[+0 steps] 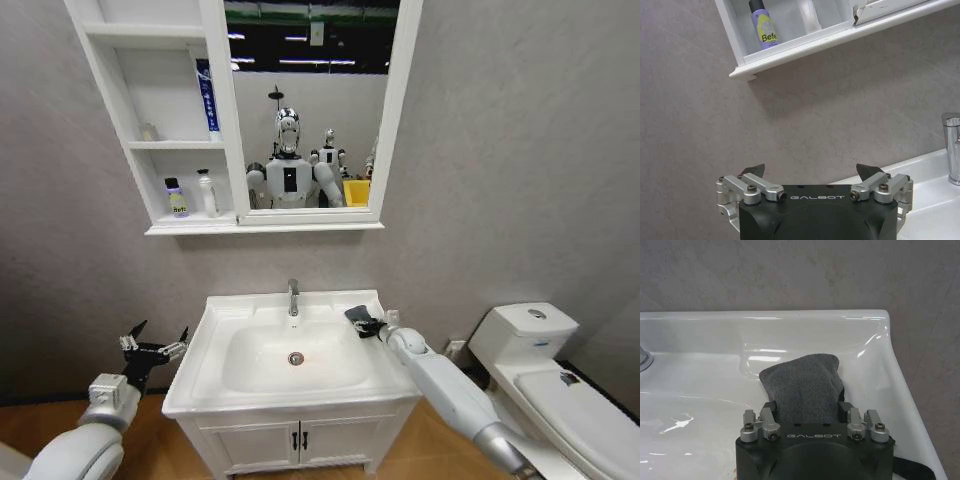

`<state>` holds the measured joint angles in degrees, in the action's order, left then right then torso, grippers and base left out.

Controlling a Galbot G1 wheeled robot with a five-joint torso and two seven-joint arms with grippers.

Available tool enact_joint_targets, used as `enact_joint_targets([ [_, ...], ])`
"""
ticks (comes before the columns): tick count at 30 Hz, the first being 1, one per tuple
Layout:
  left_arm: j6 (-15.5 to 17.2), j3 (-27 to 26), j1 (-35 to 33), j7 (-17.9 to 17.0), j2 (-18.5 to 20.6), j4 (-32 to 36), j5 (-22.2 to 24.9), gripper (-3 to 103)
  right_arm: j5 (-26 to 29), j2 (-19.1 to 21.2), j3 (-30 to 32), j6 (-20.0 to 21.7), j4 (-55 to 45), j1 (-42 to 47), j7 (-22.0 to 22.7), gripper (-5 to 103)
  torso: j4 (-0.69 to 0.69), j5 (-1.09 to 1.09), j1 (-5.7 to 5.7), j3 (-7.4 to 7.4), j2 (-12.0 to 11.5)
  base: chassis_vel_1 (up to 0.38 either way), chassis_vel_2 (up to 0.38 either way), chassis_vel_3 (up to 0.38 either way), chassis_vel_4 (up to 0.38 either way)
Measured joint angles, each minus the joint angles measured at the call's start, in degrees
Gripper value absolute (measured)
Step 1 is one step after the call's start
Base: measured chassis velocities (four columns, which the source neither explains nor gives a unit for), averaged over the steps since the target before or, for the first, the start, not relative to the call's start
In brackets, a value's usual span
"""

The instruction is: Move facial cleanser and shampoo from washbasin to cabinet, then wipe washbasin with towel.

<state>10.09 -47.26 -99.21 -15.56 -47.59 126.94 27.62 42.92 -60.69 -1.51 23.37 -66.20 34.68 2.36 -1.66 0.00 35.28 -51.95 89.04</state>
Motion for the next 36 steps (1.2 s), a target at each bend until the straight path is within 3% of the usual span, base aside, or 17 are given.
enact_joint_targets([
  [6,0.0,0.0,0.0,0.0,0.0,0.0,0.0,100,2.3,2.4,0.0,1.1,-6.4,0.7,1.9,38,0.00,0.00,0.00,0.00,0.0,0.000,0.000,0.000,0.000],
  [7,0.0,0.0,0.0,0.0,0.0,0.0,0.0,100,2.3,2.4,0.0,1.1,-6.4,0.7,1.9,38,0.00,0.00,0.00,0.00,0.0,0.000,0.000,0.000,0.000],
  [10,0.0,0.0,0.0,0.0,0.0,0.0,0.0,100,5.1,3.7,0.5,2.5,-12.9,1.9,4.2,21,0.00,0.00,0.00,0.00,0.0,0.000,0.000,0.000,0.000],
  [11,0.0,0.0,0.0,0.0,0.0,0.0,0.0,100,5.1,3.7,0.5,2.5,-12.9,1.9,4.2,21,0.00,0.00,0.00,0.00,0.0,0.000,0.000,0.000,0.000],
  [12,0.0,0.0,0.0,0.0,0.0,0.0,0.0,100,5.9,4.1,0.3,2.9,-14.6,2.2,5.0,16,0.00,0.00,0.00,0.00,0.0,0.000,0.000,0.000,0.000],
  [14,0.0,0.0,0.0,0.0,0.0,0.0,0.0,100,7.1,4.5,-0.4,3.5,-16.9,2.7,6.4,16,-0.01,-0.01,0.00,0.00,0.0,0.000,0.000,0.000,0.000],
  [15,0.0,0.0,0.0,0.0,0.0,0.0,0.0,100,8.6,4.9,-1.9,4.1,-19.4,3.0,7.9,6,-0.02,-0.01,0.00,0.00,0.0,0.000,0.000,0.000,0.000],
  [16,0.0,0.0,0.0,0.0,0.0,0.0,0.0,100,10.7,4.8,-4.3,5.5,-22.3,3.2,10.5,3,-0.01,-0.01,0.00,0.01,0.0,0.000,0.000,0.000,0.000],
  [20,0.0,0.0,0.0,0.0,0.0,0.0,0.0,100,11.6,3.0,-8.1,7.7,-23.3,3.0,13.9,3,0.00,-0.01,0.00,0.00,0.0,0.000,0.000,0.000,0.000],
  [27,0.0,0.0,0.0,0.0,0.0,0.0,0.0,100,10.5,-3.9,-16.0,8.0,-13.5,0.0,21.4,3,0.00,-0.01,-0.01,0.00,0.0,0.000,0.000,0.000,0.000],
  [32,0.0,0.0,0.0,0.0,0.0,0.0,0.0,100,7.1,-5.7,-18.7,7.2,-8.1,-2.4,23.3,3,-0.01,-0.01,0.00,0.00,0.0,0.000,0.000,0.000,0.000],
  [36,0.0,0.0,0.0,0.0,0.0,0.0,0.0,100,7.9,-6.0,-20.3,7.9,-6.6,-3.7,25.5,3,0.00,0.00,0.00,0.00,0.0,0.000,0.000,0.000,0.000],
])
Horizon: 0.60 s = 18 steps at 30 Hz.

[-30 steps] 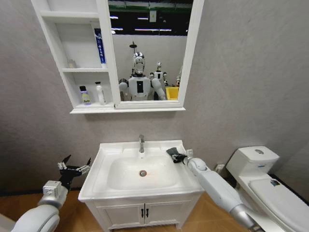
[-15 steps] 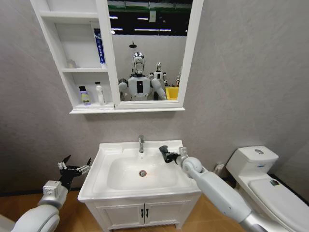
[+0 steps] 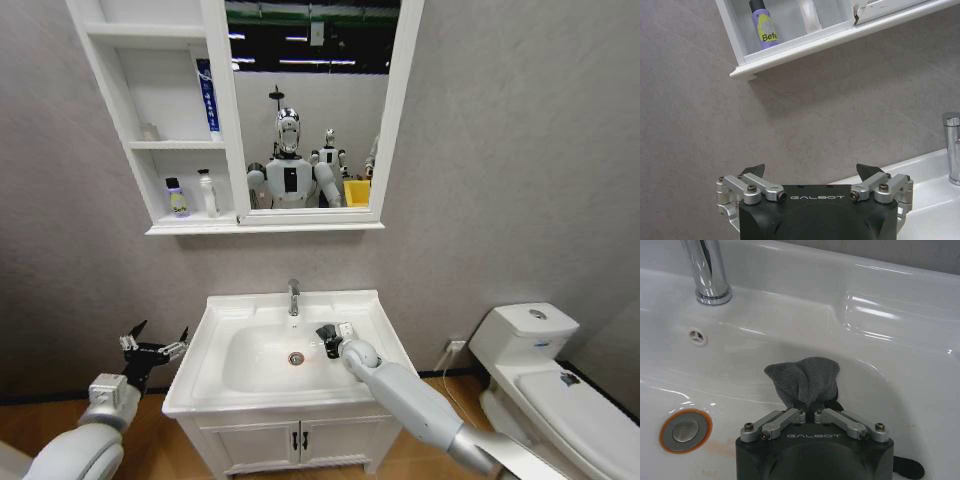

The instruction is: Move facial cleanser and shampoo from washbasin to cabinet, then wipe washbasin with towel.

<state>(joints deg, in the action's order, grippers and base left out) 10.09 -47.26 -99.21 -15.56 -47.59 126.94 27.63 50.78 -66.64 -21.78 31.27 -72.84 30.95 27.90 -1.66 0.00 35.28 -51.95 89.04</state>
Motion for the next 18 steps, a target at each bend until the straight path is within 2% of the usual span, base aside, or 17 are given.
enact_joint_targets([
  [6,0.0,0.0,0.0,0.0,0.0,0.0,0.0,100,1.2,1.6,-3.7,1.9,-0.1,-1.8,5.0,3,0.01,0.01,0.00,0.00,0.0,0.000,0.000,0.000,0.000],
  [13,0.0,0.0,0.0,0.0,0.0,0.0,0.0,100,2.6,2.2,-5.3,4.3,-1.4,-2.2,7.2,3,-0.01,0.00,0.00,0.00,0.0,0.000,0.000,0.000,0.000],
  [18,0.0,0.0,0.0,0.0,0.0,0.0,0.0,100,3.7,-0.9,-5.6,4.1,0.4,-0.6,7.9,3,-0.01,0.00,0.00,0.01,0.0,0.000,0.000,0.000,0.000],
])
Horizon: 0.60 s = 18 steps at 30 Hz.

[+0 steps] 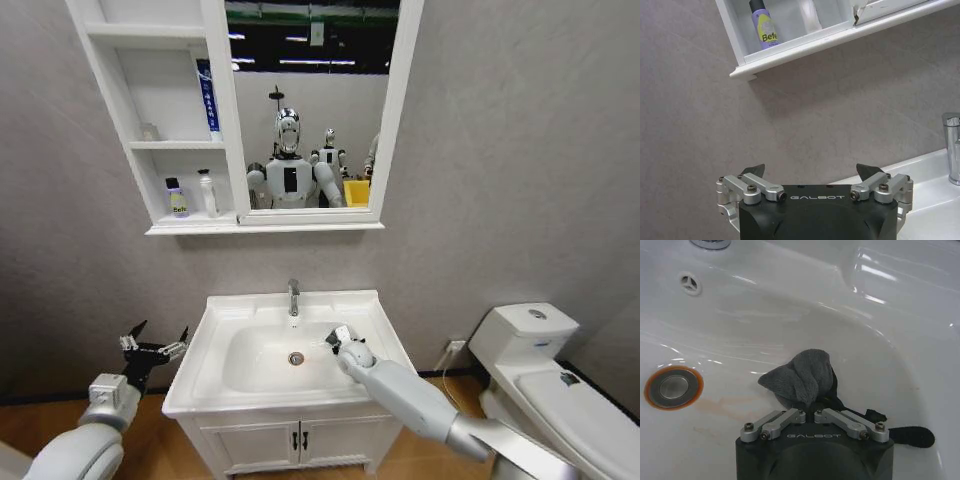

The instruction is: Move facial cleanser and shampoo from washbasin to cabinet, then wipe washbasin with towel.

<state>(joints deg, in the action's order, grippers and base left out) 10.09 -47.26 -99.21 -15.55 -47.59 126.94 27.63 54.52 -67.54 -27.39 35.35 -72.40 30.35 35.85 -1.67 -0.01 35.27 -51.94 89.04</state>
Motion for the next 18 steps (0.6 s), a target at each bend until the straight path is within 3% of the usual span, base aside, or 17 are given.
enact_joint_targets([
  [4,0.0,0.0,0.0,0.0,0.0,0.0,0.0,100,1.1,-1.5,0.0,-0.4,1.0,0.4,0.2,3,0.00,0.00,0.00,0.00,0.0,0.000,0.000,0.000,0.000],
  [9,0.0,0.0,0.0,0.0,0.0,0.0,0.0,100,4.2,-6.4,-0.2,-2.8,3.9,0.4,-0.3,3,0.00,-0.01,0.00,0.00,0.0,0.000,0.000,0.000,0.000],
  [18,0.0,0.0,0.0,0.0,0.0,0.0,0.0,100,3.7,-14.0,1.1,-13.0,12.4,0.0,-10.1,3,0.02,0.00,0.00,0.00,0.0,0.000,0.000,0.000,0.000],
])
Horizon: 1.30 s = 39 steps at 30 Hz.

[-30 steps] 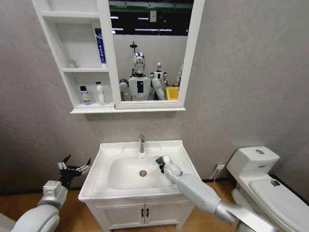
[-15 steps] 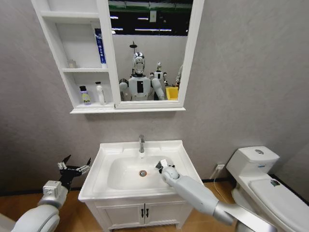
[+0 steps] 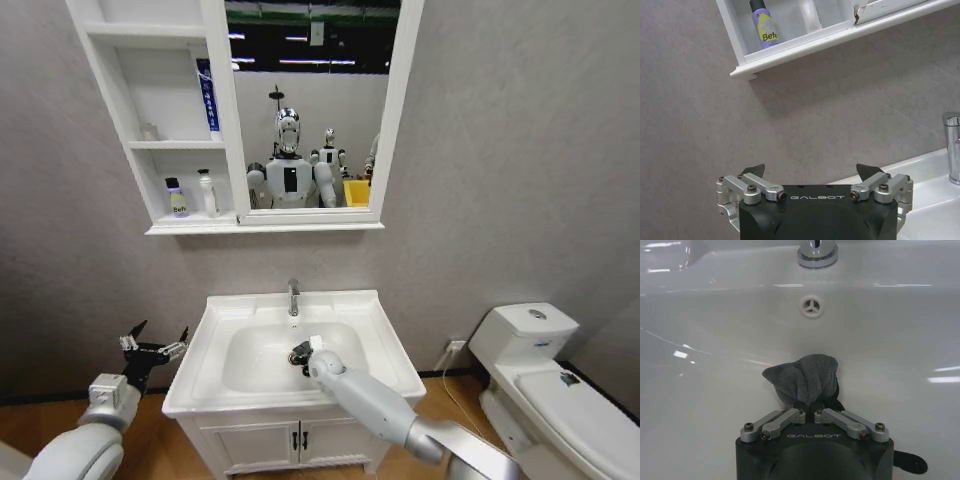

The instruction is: Move facial cleanser and shampoo from washbasin to cabinet, then wipe washbasin with towel.

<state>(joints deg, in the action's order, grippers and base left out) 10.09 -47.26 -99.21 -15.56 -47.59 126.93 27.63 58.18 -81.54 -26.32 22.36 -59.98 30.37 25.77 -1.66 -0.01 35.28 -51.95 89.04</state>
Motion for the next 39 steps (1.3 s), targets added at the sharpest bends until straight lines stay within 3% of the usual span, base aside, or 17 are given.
enact_joint_targets([
  [9,0.0,0.0,0.0,0.0,0.0,0.0,0.0,100,-1.5,-2.5,2.8,-12.3,3.0,1.9,-11.3,3,-0.02,0.00,0.00,0.00,0.0,0.000,0.000,0.000,0.000],
  [13,0.0,0.0,0.0,0.0,0.0,0.0,0.0,100,-0.4,-2.7,3.6,-11.9,2.5,2.6,-10.5,3,0.00,0.00,0.00,0.00,0.0,0.000,0.000,0.000,0.000],
  [16,0.0,0.0,0.0,0.0,0.0,0.0,0.0,100,2.8,-1.2,5.0,-4.9,-0.4,3.4,-1.9,3,-0.01,0.01,0.00,0.00,0.0,0.000,0.000,0.000,0.000],
  [17,0.0,0.0,0.0,0.0,0.0,0.0,0.0,100,2.8,-1.2,5.0,-4.9,-0.4,3.4,-1.9,3,-0.01,0.01,0.00,0.00,0.0,0.000,0.000,0.000,0.000],
  [19,0.0,0.0,0.0,0.0,0.0,0.0,0.0,100,5.7,0.5,5.5,-0.6,-3.4,3.4,3.2,3,-0.01,0.01,0.00,0.00,0.0,0.000,0.000,0.000,0.000],
  [21,0.0,0.0,0.0,0.0,0.0,0.0,0.0,100,5.8,1.0,5.5,0.2,-4.0,3.4,4.3,3,-0.01,0.01,0.00,0.00,0.0,0.000,0.000,0.000,0.000],
  [23,0.0,0.0,0.0,0.0,0.0,0.0,0.0,100,0.4,3.7,4.6,3.1,-5.6,2.8,8.2,3,-0.02,0.02,0.00,0.00,0.0,0.000,0.000,0.000,0.000],
  [24,0.0,0.0,0.0,0.0,0.0,0.0,0.0,100,0.4,3.7,4.6,3.1,-5.6,2.8,8.2,3,-0.02,0.02,0.00,0.00,0.0,0.000,0.000,0.000,0.000],
  [29,0.0,0.0,0.0,0.0,0.0,0.0,0.0,100,-10.3,5.5,3.8,3.6,-4.9,2.5,8.2,3,-0.01,0.02,0.00,0.00,0.0,0.000,0.000,0.000,0.000],
  [31,0.0,0.0,0.0,0.0,0.0,0.0,0.0,100,-11.5,5.7,3.8,3.2,-4.3,2.5,7.1,3,-0.02,0.01,0.00,0.00,0.0,0.000,0.000,0.000,0.000],
  [34,0.0,0.0,0.0,0.0,0.0,0.0,0.0,100,-3.7,4.6,4.0,1.6,-4.1,2.7,5.3,3,-0.02,0.01,0.00,0.00,0.0,0.000,0.000,0.000,0.000],
  [39,0.0,0.0,0.0,0.0,0.0,0.0,0.0,100,3.9,1.7,3.9,-0.5,-3.9,3.1,3.9,3,0.00,0.01,0.00,0.00,0.0,0.000,0.000,0.000,0.000],
])
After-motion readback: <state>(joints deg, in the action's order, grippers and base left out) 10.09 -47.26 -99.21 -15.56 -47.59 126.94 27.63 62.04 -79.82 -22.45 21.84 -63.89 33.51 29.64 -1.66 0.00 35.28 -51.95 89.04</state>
